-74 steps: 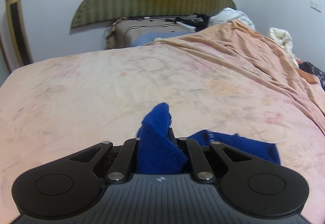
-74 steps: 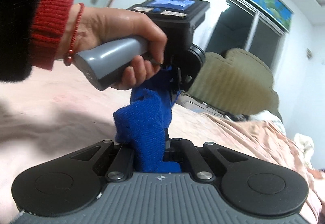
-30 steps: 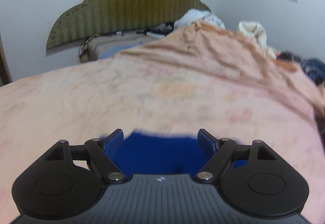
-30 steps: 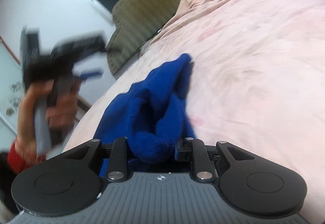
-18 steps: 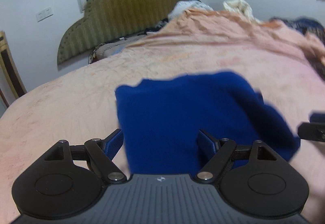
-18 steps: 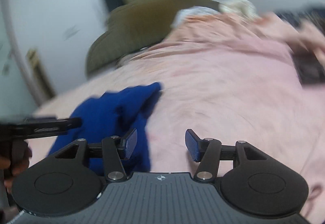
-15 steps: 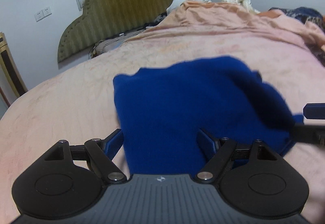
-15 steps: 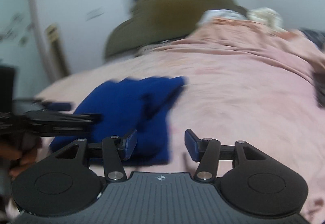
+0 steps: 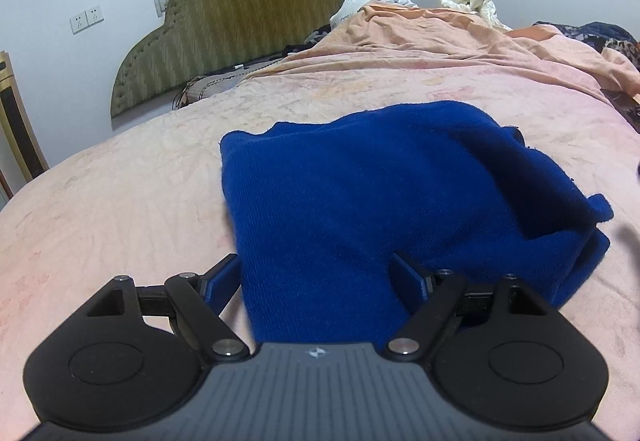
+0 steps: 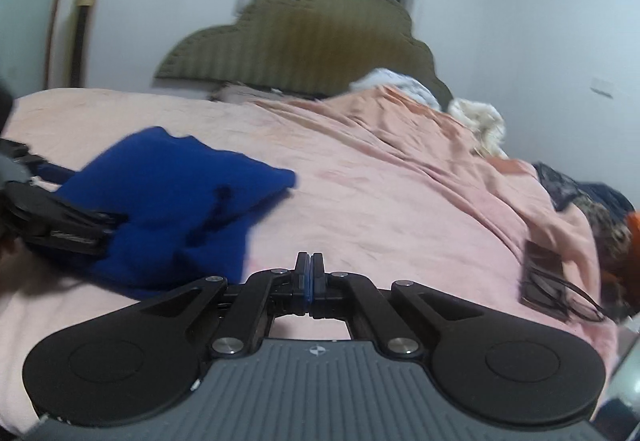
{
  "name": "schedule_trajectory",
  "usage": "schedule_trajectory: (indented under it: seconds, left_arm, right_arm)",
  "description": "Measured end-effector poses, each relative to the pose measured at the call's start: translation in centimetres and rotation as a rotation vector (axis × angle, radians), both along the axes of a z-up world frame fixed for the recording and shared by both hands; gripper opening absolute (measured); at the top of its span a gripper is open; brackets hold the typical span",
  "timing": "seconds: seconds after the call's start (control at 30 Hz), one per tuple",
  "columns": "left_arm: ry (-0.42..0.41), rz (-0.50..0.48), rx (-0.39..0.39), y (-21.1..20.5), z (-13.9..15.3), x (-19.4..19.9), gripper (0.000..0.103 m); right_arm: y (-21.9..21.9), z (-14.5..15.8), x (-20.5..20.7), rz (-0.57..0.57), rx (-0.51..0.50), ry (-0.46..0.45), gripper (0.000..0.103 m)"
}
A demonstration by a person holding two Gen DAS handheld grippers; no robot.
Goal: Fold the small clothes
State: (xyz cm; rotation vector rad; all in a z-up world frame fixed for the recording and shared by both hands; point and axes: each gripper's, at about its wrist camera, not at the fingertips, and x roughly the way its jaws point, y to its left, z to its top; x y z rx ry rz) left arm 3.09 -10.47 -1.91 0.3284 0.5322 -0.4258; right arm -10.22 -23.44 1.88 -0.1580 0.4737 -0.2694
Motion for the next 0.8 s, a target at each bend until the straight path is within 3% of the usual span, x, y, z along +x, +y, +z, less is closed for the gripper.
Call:
schedule_trajectory:
  seconds: [0.03, 0.07, 0.1, 0.13, 0.17, 0.23, 0.3, 0.33, 0.4, 0.47, 0.53, 0.67, 0.7, 0.73, 0.8]
  left_arm:
    - [0.001, 0.0, -0.001, 0.0, 0.0, 0.0, 0.081]
    - [0.001, 0.0, -0.003, 0.1, 0.0, 0.0, 0.081]
    - [0.002, -0.001, -0.004, 0.2, 0.0, 0.0, 0.082]
    - [0.004, 0.0, -0.006, 0.2, 0.0, 0.1, 0.082]
    - [0.004, 0.0, -0.007, 0.2, 0.0, 0.1, 0.082]
    - [0.004, 0.0, -0.007, 0.3, 0.0, 0.1, 0.082]
    - [0.004, -0.001, -0.009, 0.3, 0.0, 0.1, 0.082]
    - [0.005, -0.001, -0.011, 0.3, 0.0, 0.1, 0.082]
    - [0.012, -0.002, -0.022, 0.6, -0.1, 0.3, 0.082]
    - [0.024, -0.002, -0.035, 0.8, -0.1, 0.4, 0.082]
    - [0.038, -0.002, -0.047, 1.0, 0.1, 0.5, 0.082]
    - [0.04, 0.001, -0.053, 1.6, 0.8, 0.3, 0.083]
    - [0.034, 0.005, -0.049, 1.8, 0.9, 0.2, 0.083]
    - [0.024, 0.007, -0.042, 2.0, 1.1, 0.1, 0.083]
    - [0.005, 0.009, -0.033, 2.3, 1.4, -0.2, 0.083]
  right_arm:
    - [-0.1, -0.1, 0.0, 0.038, 0.011, 0.029, 0.019]
    - [0.2, -0.2, 0.1, 0.089, 0.019, 0.049, 0.021]
    - [0.9, -0.3, 0.0, 0.141, 0.0, 0.056, 0.035]
    - [1.9, -0.5, -0.2, 0.186, -0.035, 0.052, 0.049]
    - [3.2, -0.8, -0.3, 0.221, -0.109, 0.038, 0.053]
    - [5.5, -1.7, 0.1, 0.248, -0.279, 0.042, 0.053]
    - [6.4, -2.5, 1.0, 0.276, -0.342, 0.067, 0.051]
    - [6.3, -2.7, 1.5, 0.288, -0.322, 0.073, 0.036]
    - [5.4, -2.4, 2.4, 0.263, -0.227, 0.085, 0.013]
    - [3.5, -1.3, 2.2, 0.228, -0.074, 0.056, 0.001]
    - [1.0, -0.5, 1.7, 0.184, 0.098, 0.035, 0.0]
    - [-5.8, -1.2, 0.8, 0.164, 0.627, 0.051, 0.0]
    - [-6.6, -1.8, 0.8, 0.169, 0.706, 0.08, 0.0]
    - [-7.2, -2.5, 0.9, 0.164, 0.727, 0.113, 0.001]
    - [-6.6, -3.0, 0.6, 0.106, 0.645, 0.144, 0.017]
